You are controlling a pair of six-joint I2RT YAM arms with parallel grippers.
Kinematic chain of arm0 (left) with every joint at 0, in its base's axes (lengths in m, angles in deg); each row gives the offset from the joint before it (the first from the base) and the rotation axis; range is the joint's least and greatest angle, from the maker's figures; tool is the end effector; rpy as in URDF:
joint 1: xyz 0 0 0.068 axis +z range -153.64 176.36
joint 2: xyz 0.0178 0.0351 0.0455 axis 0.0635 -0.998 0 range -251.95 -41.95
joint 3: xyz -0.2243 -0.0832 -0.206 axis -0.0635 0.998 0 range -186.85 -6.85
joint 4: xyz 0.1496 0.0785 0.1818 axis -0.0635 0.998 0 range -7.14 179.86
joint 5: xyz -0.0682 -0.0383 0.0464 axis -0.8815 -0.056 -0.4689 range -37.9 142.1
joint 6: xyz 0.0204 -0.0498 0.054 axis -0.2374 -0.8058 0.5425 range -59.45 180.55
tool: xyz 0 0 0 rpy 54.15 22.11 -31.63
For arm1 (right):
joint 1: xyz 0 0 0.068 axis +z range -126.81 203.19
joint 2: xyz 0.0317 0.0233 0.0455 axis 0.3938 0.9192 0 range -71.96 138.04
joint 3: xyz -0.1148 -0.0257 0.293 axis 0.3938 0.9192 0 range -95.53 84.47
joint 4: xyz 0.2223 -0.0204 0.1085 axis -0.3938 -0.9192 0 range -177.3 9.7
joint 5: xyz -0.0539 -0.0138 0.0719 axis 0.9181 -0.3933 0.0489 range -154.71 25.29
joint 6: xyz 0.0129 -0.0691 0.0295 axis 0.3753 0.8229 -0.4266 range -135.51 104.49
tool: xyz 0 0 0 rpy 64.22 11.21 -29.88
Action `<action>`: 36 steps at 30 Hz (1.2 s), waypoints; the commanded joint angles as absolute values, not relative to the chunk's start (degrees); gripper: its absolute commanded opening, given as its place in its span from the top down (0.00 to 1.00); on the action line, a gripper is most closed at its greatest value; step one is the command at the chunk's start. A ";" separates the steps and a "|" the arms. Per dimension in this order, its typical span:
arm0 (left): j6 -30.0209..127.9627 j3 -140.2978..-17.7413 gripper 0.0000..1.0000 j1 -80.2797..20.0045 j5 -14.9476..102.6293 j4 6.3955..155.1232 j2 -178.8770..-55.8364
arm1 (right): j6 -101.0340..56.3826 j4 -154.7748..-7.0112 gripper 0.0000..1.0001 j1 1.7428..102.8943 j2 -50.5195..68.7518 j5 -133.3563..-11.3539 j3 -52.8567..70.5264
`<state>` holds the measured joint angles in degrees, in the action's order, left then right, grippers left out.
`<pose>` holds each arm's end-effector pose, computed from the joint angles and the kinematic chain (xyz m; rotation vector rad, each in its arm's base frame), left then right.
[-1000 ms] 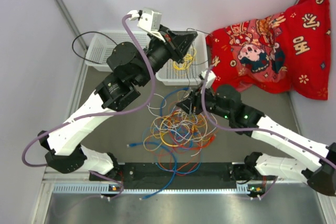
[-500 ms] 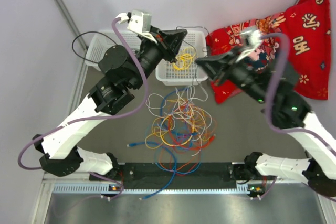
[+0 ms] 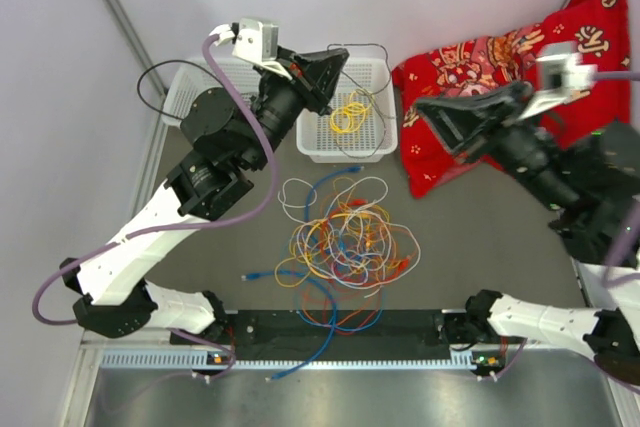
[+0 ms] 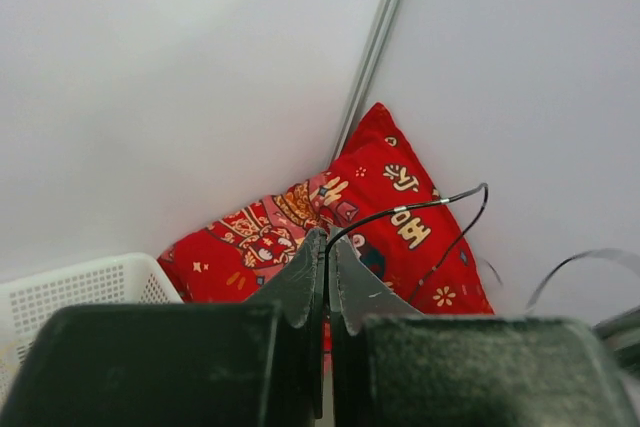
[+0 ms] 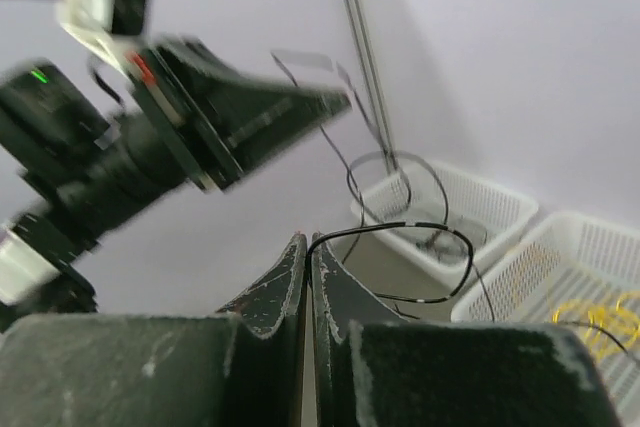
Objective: Untangle the cables
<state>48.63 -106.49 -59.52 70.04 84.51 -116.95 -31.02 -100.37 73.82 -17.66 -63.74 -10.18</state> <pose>0.1565 -0.1955 0.6148 0.1837 1.2198 -0.8538 0.0690 0.0821 0.6070 -0.3707 1.2232 0.9920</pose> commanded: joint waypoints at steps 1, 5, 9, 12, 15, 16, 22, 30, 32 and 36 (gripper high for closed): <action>50.18 -107.92 1.00 -59.54 71.53 82.25 -117.09 | -33.18 -100.69 1.00 74.34 -16.95 -63.05 -2.20; 49.22 -108.81 1.00 -59.54 68.89 85.40 -118.06 | -32.21 -100.78 1.00 74.34 -15.81 -61.82 -1.05; 49.04 -104.77 1.00 -59.54 70.55 84.63 -115.62 | -31.51 -100.86 1.00 74.34 -15.36 -60.76 -0.52; 49.48 -100.82 1.00 -59.45 71.79 84.01 -113.24 | -31.33 -100.86 1.00 74.34 -15.63 -59.88 0.53; 48.61 -97.21 1.00 -59.54 72.32 84.18 -111.13 | -31.33 -100.60 1.00 74.34 -15.71 -59.27 0.89; 48.08 -94.50 1.00 -59.54 70.40 83.83 -110.60 | -31.24 -100.34 1.00 74.34 -15.63 -59.18 0.71; 43.94 -83.43 1.00 -59.45 64.23 80.24 -107.00 | -31.42 -100.25 1.00 74.34 -15.36 -59.09 -0.26; 45.26 -80.85 1.00 -56.47 81.18 83.12 -105.75 | -31.06 -98.32 1.00 72.33 -11.07 -56.62 0.10; 42.90 -84.71 1.00 -52.45 82.33 88.81 -108.38 | -32.64 -97.44 1.00 70.05 -6.15 -58.81 -2.88; 36.04 -89.81 1.00 -41.19 77.08 91.65 -111.99 | -34.06 -94.19 1.00 67.05 4.39 -61.72 -12.26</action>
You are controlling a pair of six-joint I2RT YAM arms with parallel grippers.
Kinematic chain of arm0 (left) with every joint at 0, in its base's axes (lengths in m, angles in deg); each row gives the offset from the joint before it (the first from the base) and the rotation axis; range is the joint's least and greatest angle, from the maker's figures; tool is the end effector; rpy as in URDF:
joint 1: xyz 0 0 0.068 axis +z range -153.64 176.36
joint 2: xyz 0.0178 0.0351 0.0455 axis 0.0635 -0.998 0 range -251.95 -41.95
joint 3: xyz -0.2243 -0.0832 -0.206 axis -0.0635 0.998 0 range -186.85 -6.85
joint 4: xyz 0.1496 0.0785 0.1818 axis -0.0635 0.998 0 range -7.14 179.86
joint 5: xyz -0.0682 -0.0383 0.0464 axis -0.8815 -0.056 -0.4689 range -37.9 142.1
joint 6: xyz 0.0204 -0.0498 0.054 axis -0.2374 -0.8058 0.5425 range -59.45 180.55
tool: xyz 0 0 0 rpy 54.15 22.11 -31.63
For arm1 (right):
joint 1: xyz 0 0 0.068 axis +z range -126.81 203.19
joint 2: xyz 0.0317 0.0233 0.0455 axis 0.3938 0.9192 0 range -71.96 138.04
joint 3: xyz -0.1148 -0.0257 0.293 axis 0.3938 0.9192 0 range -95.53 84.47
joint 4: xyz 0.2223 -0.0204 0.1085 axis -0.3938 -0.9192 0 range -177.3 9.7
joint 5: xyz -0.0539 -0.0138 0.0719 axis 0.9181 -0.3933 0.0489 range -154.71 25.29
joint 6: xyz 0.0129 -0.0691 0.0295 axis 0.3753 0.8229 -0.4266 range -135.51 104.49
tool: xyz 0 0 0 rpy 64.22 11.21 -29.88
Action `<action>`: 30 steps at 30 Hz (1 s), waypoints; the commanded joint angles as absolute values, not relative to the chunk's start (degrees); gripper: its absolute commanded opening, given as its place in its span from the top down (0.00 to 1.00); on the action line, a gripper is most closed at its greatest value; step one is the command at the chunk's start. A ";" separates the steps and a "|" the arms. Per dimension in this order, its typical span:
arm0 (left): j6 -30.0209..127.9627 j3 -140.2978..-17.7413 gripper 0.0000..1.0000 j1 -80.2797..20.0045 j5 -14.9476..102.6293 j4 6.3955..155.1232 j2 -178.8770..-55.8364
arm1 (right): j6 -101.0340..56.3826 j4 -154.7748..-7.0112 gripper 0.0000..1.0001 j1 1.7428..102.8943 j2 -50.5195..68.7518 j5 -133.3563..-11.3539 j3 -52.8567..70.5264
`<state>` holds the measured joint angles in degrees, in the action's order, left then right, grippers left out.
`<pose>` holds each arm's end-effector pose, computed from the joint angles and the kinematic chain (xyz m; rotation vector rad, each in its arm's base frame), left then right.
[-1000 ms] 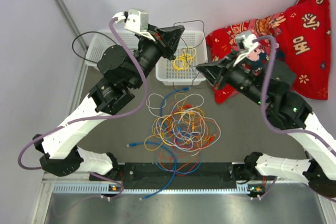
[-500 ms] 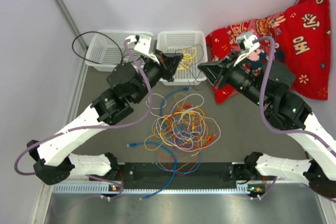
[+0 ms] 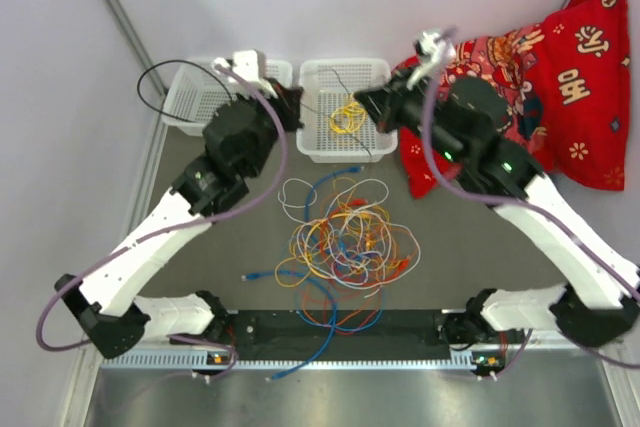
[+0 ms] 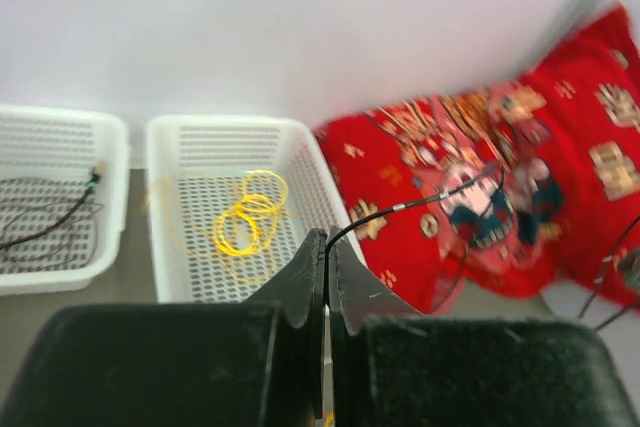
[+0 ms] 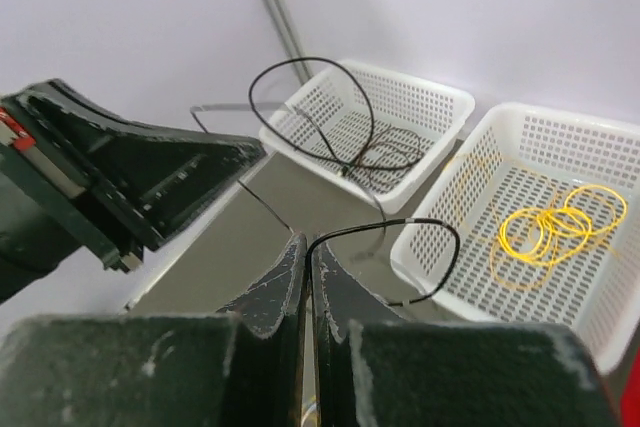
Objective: Untangle the cables
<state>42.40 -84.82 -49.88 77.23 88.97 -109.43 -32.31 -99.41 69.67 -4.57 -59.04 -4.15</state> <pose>0.1928 -0.1616 0.5093 0.0136 1.5287 -0.5746 0.1653 0.1646 0.5426 -0.3276 1.5550 0.7969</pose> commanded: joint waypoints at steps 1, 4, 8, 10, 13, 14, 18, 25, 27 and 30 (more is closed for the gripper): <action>35.25 -90.08 1.00 -39.17 76.63 91.30 -112.70 | -34.06 -93.49 1.00 66.53 6.50 -62.07 -14.13; 33.75 -90.70 1.00 -32.83 75.49 88.06 -115.68 | -33.88 -89.63 1.00 65.12 15.55 -62.78 -20.72; 30.51 -91.22 1.00 -24.32 72.68 83.40 -121.73 | -35.19 -85.49 1.00 63.19 26.98 -67.41 -31.17; 29.00 -91.49 1.00 -21.58 71.62 79.11 -123.94 | -35.72 -80.77 1.00 62.31 33.83 -69.89 -36.71; 26.72 -92.19 1.00 -17.01 70.91 75.32 -127.90 | -35.99 -75.92 1.00 61.69 42.88 -73.14 -44.27; 26.36 -92.45 1.00 -15.43 71.17 74.52 -129.47 | -37.03 -70.94 1.00 61.43 44.47 -74.54 -45.33; 26.27 -94.38 1.00 -12.96 72.49 72.41 -133.61 | -45.30 -61.05 1.00 58.79 52.82 -77.19 -50.76; 26.62 -96.41 1.00 -10.06 75.92 67.66 -139.42 | -48.82 -58.15 1.00 58.26 62.41 -77.02 -58.09; 27.32 -97.72 1.00 -9.53 77.06 66.44 -141.00 | -49.52 -57.72 1.00 58.35 63.56 -78.42 -57.30; 28.30 -98.08 1.00 -8.56 79.69 65.64 -142.49 | -50.40 -56.83 1.00 58.26 65.57 -78.60 -57.21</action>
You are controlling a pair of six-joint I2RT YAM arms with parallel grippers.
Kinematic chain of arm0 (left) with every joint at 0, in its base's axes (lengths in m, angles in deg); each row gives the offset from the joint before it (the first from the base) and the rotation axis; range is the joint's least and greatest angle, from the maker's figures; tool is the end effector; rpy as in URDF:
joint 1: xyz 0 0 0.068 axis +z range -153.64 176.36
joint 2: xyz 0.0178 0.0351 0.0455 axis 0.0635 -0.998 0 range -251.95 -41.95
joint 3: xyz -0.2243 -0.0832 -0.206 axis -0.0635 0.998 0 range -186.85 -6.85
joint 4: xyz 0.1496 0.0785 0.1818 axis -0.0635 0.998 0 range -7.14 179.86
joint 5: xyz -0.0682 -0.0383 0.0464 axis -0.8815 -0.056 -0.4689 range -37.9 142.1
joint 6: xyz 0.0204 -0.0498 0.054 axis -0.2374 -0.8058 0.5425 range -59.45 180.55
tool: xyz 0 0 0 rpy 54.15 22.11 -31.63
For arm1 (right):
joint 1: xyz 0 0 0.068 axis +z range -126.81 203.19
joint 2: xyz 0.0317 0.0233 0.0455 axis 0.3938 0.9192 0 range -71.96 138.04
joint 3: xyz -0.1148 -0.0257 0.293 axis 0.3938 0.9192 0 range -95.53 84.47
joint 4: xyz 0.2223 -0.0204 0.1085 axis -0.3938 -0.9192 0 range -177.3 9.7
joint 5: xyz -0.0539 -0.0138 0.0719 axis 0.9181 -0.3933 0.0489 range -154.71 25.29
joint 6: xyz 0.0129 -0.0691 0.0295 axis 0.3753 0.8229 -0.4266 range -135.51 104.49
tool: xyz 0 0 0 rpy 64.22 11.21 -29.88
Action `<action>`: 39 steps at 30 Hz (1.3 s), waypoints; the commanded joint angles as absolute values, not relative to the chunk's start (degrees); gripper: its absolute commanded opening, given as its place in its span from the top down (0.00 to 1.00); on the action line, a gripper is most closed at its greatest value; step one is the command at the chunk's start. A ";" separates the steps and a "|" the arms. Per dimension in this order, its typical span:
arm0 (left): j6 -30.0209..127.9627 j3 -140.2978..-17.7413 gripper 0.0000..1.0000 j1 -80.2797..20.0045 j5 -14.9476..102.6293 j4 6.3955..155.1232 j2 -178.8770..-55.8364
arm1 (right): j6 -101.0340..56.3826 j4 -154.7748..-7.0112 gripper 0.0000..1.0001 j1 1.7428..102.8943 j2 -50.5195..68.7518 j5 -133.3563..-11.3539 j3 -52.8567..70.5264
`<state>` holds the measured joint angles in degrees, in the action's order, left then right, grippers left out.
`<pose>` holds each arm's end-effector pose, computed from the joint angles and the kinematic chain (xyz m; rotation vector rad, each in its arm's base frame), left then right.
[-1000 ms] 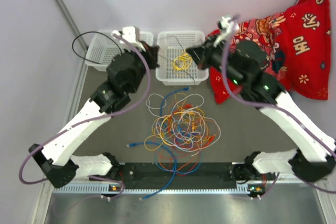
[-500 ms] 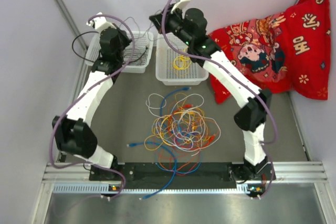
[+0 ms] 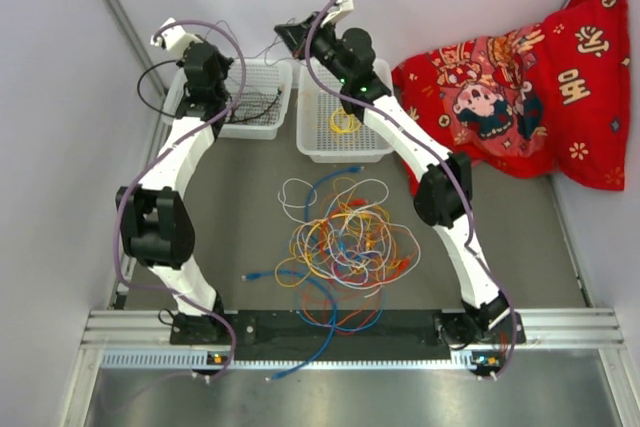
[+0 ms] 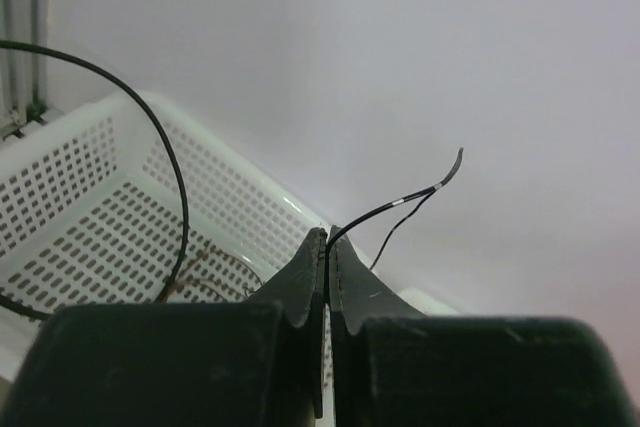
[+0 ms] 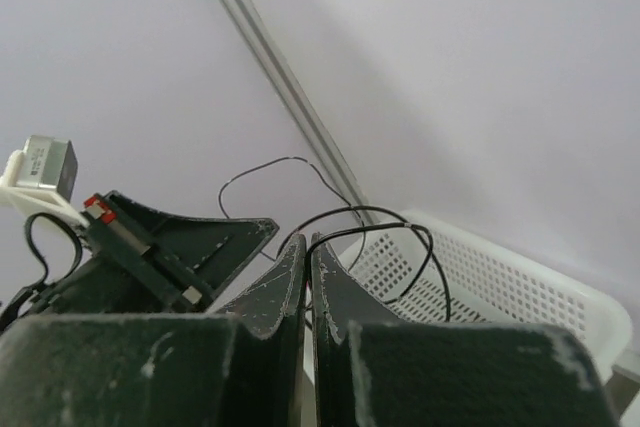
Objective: Untangle the cables
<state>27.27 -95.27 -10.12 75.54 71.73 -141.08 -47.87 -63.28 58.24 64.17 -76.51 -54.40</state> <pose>0.4401 -0.0241 0.4348 -0.6681 1.4191 -0.2264 0.4828 0.3547 0.4444 -0.2219 1.2983 1.1401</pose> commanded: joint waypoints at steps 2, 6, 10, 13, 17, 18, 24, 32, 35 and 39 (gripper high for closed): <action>27.51 -96.95 1.00 -7.42 81.98 64.76 -142.24 | -51.45 -55.52 1.00 58.35 66.72 -78.43 -57.65; 27.77 -95.70 1.00 -5.84 82.34 63.70 -144.16 | -53.39 -54.19 1.00 58.26 69.27 -79.39 -58.70; 25.05 -101.84 1.00 -4.69 76.90 70.80 -152.22 | -54.27 -54.19 1.00 58.26 69.54 -82.37 -57.04; 23.64 -105.11 0.57 -4.61 72.33 75.39 -155.93 | -52.96 -54.46 1.00 58.35 67.44 -83.61 -53.88; 22.14 -101.96 0.01 -4.69 71.88 73.73 -155.51 | -51.72 -55.60 1.00 58.35 65.94 -84.05 -51.94; 22.14 -101.69 0.01 -4.69 70.83 72.59 -155.24 | -51.72 -55.77 1.00 58.26 65.94 -84.22 -51.94; 19.60 -97.48 0.01 -4.69 65.56 71.45 -150.07 | -54.00 -56.48 1.00 58.35 65.24 -84.75 -51.24; 11.25 -75.88 0.01 -4.69 44.49 39.61 -140.57 | -57.43 -56.39 1.00 58.52 58.82 -86.25 -42.02; 8.00 -69.28 0.01 -4.69 39.82 25.02 -140.12 | -58.66 -57.44 1.00 58.52 57.06 -86.86 -40.34; 2.90 -65.65 0.04 -4.69 33.23 8.71 -142.93 | -59.37 -58.32 1.00 58.52 55.74 -87.65 -39.11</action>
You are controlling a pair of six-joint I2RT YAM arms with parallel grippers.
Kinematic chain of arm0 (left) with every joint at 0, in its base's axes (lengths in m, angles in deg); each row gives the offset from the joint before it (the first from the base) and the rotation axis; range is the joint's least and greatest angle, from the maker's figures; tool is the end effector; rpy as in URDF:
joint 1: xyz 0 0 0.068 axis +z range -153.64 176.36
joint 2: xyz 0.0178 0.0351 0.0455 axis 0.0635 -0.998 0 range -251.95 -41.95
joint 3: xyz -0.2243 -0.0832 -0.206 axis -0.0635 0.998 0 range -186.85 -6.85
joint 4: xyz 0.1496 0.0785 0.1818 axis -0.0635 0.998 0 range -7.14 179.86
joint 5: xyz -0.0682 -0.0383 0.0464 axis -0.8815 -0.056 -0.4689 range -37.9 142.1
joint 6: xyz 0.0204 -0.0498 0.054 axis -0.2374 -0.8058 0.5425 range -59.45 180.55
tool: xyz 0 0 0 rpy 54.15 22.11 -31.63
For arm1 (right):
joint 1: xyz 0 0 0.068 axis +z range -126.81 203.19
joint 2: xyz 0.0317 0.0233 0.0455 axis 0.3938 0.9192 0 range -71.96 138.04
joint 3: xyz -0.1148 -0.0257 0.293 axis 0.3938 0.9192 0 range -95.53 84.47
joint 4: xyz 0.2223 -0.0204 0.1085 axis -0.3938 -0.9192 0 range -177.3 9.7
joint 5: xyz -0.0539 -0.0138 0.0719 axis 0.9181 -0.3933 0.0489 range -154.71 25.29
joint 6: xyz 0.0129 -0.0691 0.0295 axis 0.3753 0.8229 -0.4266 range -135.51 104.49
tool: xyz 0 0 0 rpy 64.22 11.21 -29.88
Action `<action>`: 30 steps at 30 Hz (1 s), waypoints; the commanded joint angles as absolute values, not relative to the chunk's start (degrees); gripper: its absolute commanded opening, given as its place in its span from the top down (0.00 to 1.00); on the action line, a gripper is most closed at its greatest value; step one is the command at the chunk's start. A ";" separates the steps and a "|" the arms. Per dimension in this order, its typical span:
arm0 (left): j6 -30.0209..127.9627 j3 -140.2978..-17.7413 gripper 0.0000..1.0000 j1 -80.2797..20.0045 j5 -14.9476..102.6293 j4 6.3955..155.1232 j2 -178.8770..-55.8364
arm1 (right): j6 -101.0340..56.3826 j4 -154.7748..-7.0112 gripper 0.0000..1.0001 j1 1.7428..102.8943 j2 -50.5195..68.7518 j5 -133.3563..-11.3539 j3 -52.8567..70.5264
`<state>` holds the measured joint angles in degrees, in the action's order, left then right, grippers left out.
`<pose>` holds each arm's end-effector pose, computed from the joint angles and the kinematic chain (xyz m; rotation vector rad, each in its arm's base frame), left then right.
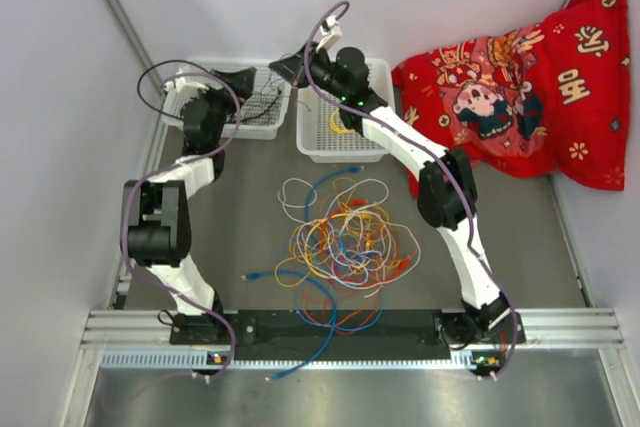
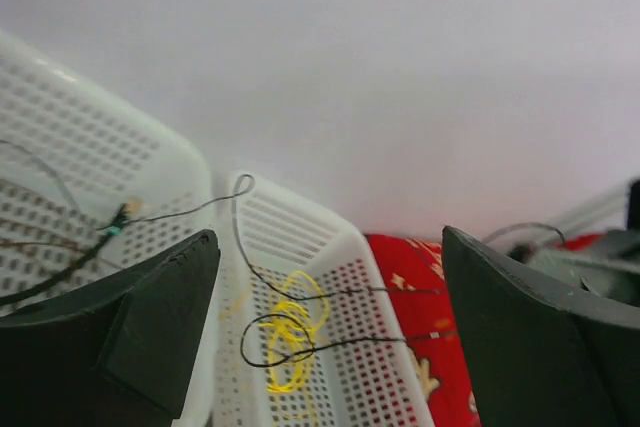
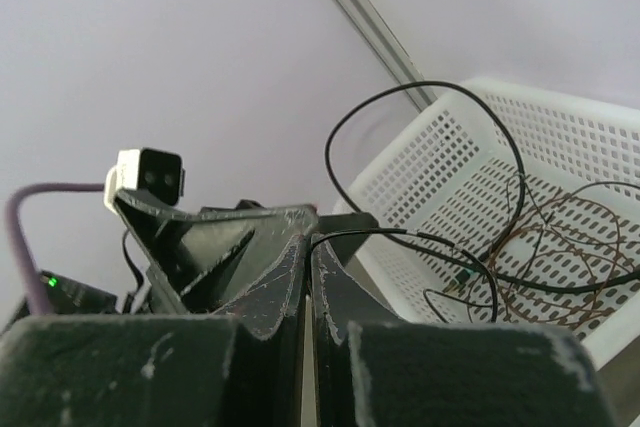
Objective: Untangle the cables
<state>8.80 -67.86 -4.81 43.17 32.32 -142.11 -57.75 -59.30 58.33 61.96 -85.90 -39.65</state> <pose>0.4260 -0.0187 0.3449 -0.4857 1.3456 -0.8747 0.4798 0.3661 0.3813 -0.2473 1.5142 1.3567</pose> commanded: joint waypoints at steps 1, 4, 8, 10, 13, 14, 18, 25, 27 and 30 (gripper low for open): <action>1.76 -65.74 0.07 -4.87 31.55 7.12 -144.76 | -59.72 -58.41 1.00 58.52 55.57 -88.00 -39.02; 0.79 -66.44 0.16 -5.48 27.68 2.80 -147.41 | -60.42 -58.94 1.00 58.52 55.13 -88.79 -38.76; -2.02 -66.44 0.24 -5.48 24.07 -3.35 -149.44 | -60.86 -59.03 1.00 58.52 54.60 -89.23 -37.70; -3.87 -67.23 0.27 -5.57 21.53 -5.81 -150.32 | -61.21 -59.03 1.00 58.52 54.86 -89.41 -37.87; -4.40 -68.28 0.35 -5.84 19.24 -6.26 -151.02 | -62.53 -58.94 1.00 58.52 56.00 -90.20 -38.92; -4.31 -68.55 0.39 -6.01 19.06 -6.17 -151.28 | -62.79 -59.03 1.00 58.44 56.53 -90.46 -39.19; -3.96 -68.64 0.33 -5.75 19.32 -5.73 -151.46 | -63.06 -59.20 1.00 58.26 56.36 -90.64 -39.11; -1.41 -64.77 0.04 -2.60 24.33 -2.74 -148.04 | -63.67 -59.99 1.00 57.56 55.65 -90.73 -38.75; -1.50 -64.68 0.03 -1.79 24.15 -2.83 -147.60 | -64.46 -60.70 1.00 57.38 55.74 -90.99 -39.10; -1.06 -64.42 0.03 -0.83 25.12 -2.39 -147.16 | -66.83 -62.10 1.00 56.68 56.70 -91.87 -40.59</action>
<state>-2.45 -65.00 -2.47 23.26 9.54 -150.57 -63.76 -61.51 57.96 58.29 -90.23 -37.79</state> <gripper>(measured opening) 0.967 0.008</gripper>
